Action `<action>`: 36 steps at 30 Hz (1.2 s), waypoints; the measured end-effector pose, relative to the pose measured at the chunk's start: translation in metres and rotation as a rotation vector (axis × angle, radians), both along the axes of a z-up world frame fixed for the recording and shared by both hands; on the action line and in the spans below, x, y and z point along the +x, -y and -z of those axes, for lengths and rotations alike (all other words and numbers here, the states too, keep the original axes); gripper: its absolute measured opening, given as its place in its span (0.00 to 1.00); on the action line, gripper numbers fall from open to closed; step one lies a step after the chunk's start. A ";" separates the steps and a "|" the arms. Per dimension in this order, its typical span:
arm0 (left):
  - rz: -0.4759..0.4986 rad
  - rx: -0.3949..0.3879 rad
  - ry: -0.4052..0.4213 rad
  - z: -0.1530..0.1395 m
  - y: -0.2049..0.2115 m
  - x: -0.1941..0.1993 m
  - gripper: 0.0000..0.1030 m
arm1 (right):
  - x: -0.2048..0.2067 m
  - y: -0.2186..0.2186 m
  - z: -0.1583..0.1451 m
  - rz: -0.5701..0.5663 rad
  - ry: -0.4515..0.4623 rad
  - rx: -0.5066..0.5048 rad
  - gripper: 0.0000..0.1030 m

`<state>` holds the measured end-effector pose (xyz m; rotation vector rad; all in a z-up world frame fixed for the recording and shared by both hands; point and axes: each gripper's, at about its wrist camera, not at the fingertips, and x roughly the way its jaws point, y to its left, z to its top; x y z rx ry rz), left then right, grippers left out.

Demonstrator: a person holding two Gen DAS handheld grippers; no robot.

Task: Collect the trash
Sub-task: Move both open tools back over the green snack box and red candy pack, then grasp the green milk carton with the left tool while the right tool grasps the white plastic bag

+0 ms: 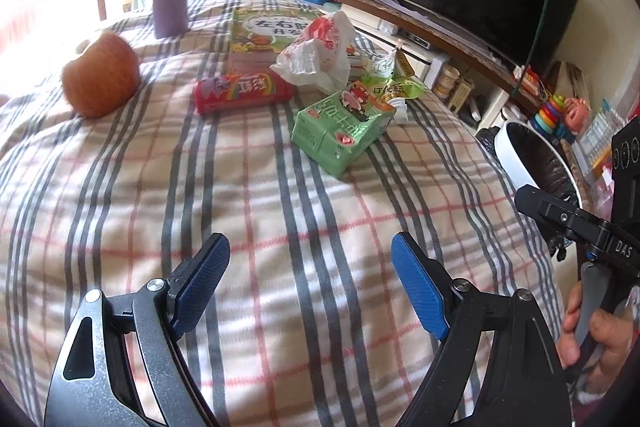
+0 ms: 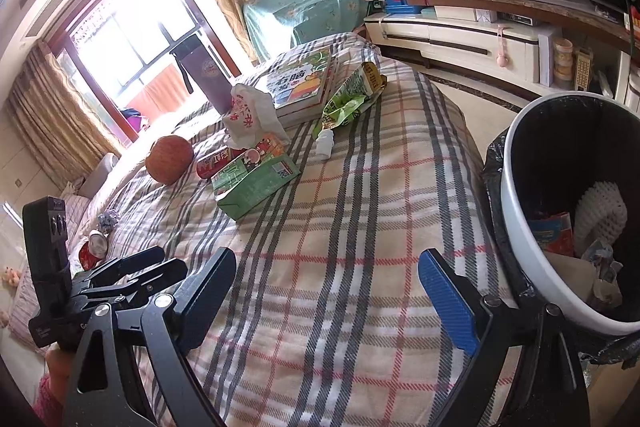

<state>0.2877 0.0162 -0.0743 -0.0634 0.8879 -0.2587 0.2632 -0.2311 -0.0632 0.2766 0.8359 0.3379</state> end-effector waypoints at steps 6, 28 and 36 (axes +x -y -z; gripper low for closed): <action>0.072 0.046 0.028 0.001 0.016 0.042 0.83 | 0.008 0.000 0.001 0.010 -0.002 0.002 0.91; -0.036 0.021 0.080 -0.001 -0.012 0.029 0.57 | 0.065 -0.035 -0.005 -0.040 0.047 0.010 0.80; -0.193 -0.050 0.043 0.011 -0.061 0.002 0.58 | 0.111 -0.083 -0.007 -0.102 0.077 -0.003 0.71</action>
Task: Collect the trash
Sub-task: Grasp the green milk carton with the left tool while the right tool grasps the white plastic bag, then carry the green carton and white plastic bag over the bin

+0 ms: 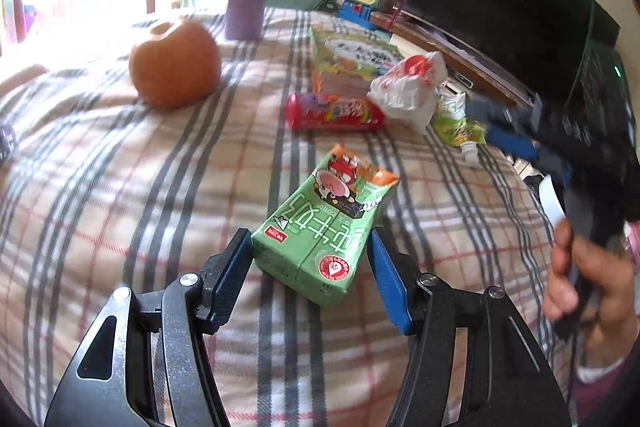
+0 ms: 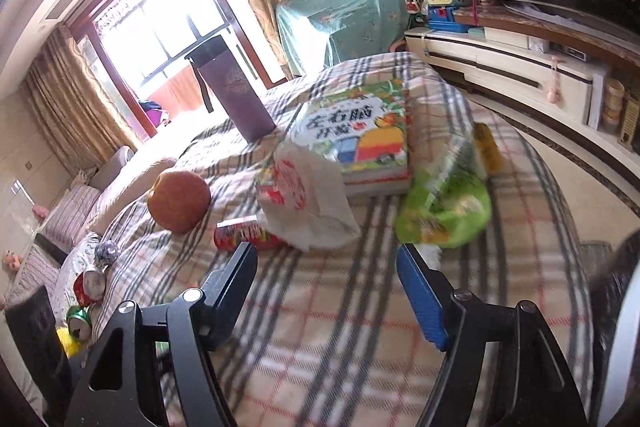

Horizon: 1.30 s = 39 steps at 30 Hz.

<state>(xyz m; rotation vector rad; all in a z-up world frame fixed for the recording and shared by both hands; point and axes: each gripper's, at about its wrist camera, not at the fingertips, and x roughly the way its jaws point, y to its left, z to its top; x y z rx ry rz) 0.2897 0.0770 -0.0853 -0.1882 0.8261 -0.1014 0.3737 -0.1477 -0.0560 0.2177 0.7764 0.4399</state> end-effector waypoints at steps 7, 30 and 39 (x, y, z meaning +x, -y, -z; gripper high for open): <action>0.016 -0.006 -0.023 0.008 0.000 0.002 0.62 | 0.038 -0.021 0.006 -0.025 0.008 -0.009 0.71; 0.090 0.091 0.012 -0.003 0.037 0.000 0.55 | -0.128 0.073 0.005 0.011 -0.008 0.123 0.11; 0.203 0.015 0.032 -0.018 0.099 -0.043 0.55 | -0.172 0.108 -0.018 0.061 0.043 0.109 0.10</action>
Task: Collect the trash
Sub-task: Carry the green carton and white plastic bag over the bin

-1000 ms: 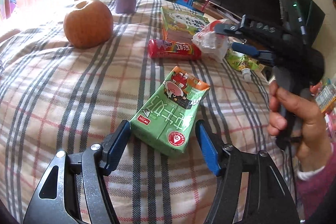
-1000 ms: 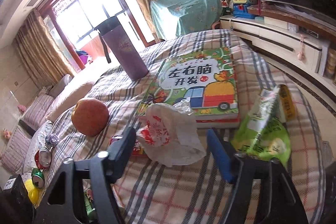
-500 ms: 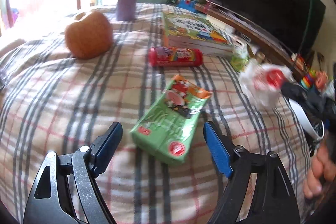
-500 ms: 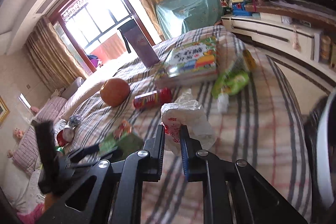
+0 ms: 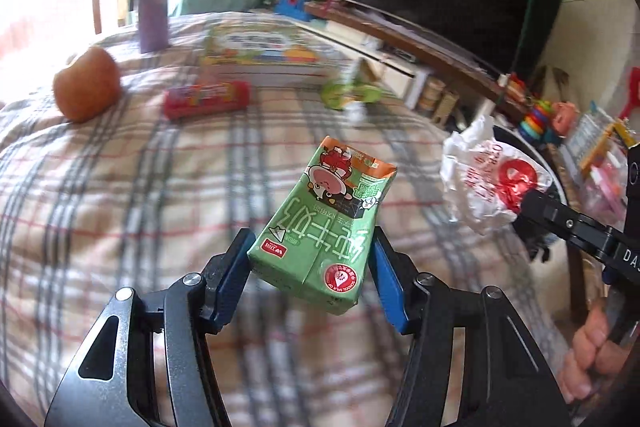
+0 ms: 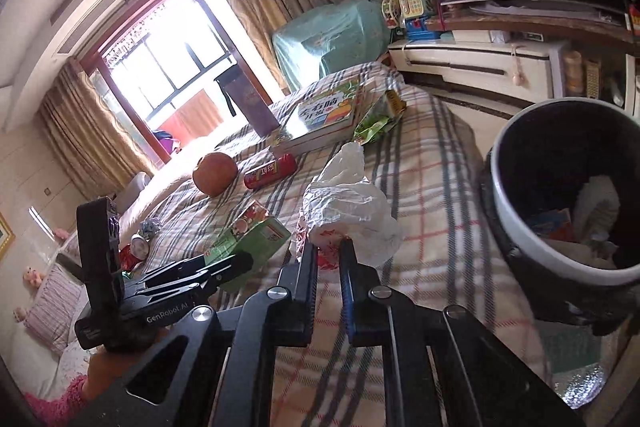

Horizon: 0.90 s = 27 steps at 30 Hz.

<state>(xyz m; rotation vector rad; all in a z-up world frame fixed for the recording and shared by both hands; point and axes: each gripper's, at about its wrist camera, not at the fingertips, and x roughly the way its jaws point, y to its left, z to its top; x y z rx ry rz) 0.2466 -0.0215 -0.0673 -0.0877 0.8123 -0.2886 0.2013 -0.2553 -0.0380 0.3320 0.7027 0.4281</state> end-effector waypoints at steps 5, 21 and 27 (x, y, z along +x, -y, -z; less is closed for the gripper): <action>0.050 0.003 0.000 -0.003 0.029 -0.008 0.55 | -0.020 0.018 -0.009 0.032 0.027 0.003 0.10; 0.176 0.053 0.023 -0.014 0.101 -0.026 0.55 | -0.050 0.075 -0.007 0.148 0.051 0.012 0.10; 0.197 0.062 0.035 -0.020 0.116 -0.025 0.55 | -0.055 0.094 -0.009 0.188 0.060 0.011 0.10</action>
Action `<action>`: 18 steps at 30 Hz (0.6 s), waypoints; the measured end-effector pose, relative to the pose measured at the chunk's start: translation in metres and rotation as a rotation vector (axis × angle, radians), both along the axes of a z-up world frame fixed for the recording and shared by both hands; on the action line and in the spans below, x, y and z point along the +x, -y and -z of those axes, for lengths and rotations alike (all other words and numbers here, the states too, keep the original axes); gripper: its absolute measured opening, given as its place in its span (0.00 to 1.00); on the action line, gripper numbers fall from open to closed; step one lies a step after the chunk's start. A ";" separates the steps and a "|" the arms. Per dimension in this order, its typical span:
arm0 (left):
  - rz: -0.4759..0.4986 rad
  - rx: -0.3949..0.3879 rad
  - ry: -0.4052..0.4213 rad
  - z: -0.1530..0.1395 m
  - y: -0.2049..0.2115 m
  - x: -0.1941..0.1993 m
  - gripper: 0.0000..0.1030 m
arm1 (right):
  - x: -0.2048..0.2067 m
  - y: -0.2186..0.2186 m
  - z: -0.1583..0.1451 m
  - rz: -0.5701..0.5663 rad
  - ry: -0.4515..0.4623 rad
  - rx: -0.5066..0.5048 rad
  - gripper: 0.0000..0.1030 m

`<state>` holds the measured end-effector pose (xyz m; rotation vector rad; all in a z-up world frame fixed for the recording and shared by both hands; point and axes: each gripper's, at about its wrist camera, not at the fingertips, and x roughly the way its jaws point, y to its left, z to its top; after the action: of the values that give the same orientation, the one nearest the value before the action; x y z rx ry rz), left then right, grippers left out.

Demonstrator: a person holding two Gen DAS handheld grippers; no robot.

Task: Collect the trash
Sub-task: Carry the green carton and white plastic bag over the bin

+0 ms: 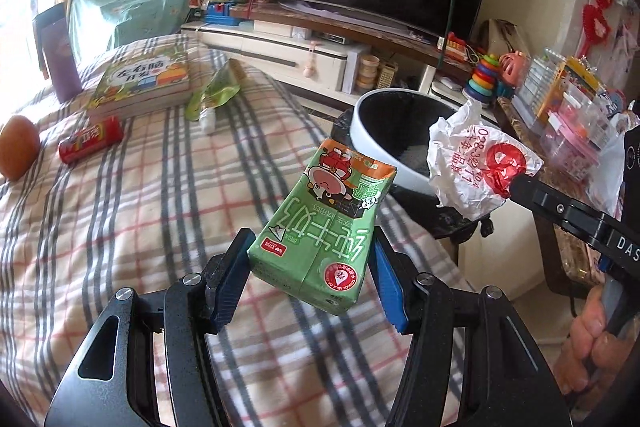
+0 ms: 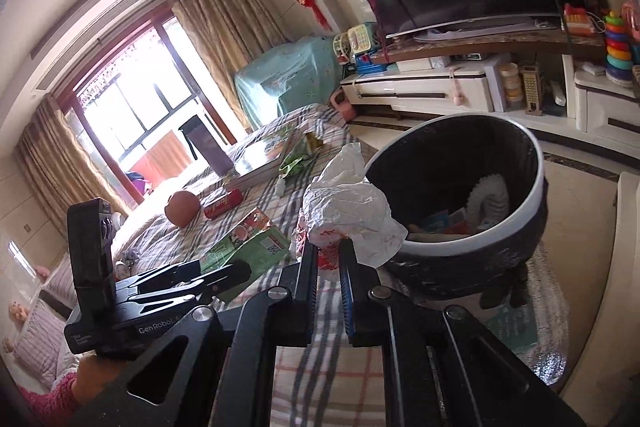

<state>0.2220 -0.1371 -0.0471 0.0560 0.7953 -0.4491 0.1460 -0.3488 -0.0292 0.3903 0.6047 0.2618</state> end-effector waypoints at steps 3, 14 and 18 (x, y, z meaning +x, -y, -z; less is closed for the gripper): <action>0.007 0.002 0.004 -0.003 0.006 0.002 0.55 | -0.001 0.007 0.001 0.022 0.001 -0.016 0.10; 0.038 0.007 0.028 -0.016 0.029 0.010 0.55 | 0.004 0.022 0.001 0.049 -0.003 -0.036 0.10; 0.046 0.007 0.032 -0.019 0.035 0.013 0.55 | 0.005 0.028 0.001 0.057 -0.008 -0.039 0.10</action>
<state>0.2346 -0.1718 -0.0285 0.0878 0.7656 -0.4879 0.1514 -0.3765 -0.0303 0.3702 0.6050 0.1941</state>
